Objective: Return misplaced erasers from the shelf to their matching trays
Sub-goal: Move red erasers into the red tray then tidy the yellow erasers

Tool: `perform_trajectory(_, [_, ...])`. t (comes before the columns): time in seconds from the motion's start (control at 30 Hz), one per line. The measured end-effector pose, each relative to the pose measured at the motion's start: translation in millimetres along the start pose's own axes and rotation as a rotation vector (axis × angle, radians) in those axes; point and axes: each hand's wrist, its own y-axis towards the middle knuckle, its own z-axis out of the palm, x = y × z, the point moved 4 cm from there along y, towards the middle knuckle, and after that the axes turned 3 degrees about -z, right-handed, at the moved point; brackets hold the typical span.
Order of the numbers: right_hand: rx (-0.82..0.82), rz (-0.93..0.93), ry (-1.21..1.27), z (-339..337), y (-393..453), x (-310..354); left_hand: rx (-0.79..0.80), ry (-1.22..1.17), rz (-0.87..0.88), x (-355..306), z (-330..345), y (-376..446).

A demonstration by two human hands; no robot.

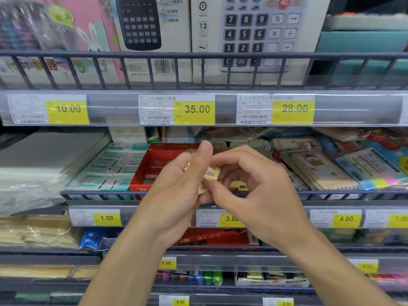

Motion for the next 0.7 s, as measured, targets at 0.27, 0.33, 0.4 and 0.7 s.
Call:
perform_trajectory(0.27, [-0.043, -0.151, -0.194, -12, -3, -1, -0.032, -0.02, -0.011, 2, -22, -7])
perform_trajectory(0.33, [-0.029, -0.178, -0.22, -12, -4, -2, -0.032, 0.004, -0.014, 1, -22, -8])
perform_trajectory(0.4, [-0.011, -0.209, -0.272, -12, -4, -2, -0.033, 0.018, -0.006, 0, -21, -7])
perform_trajectory(0.7, [0.024, 0.251, -0.549, -86, 14, -32, -0.163, -0.033, 0.034, -6, -32, 4])
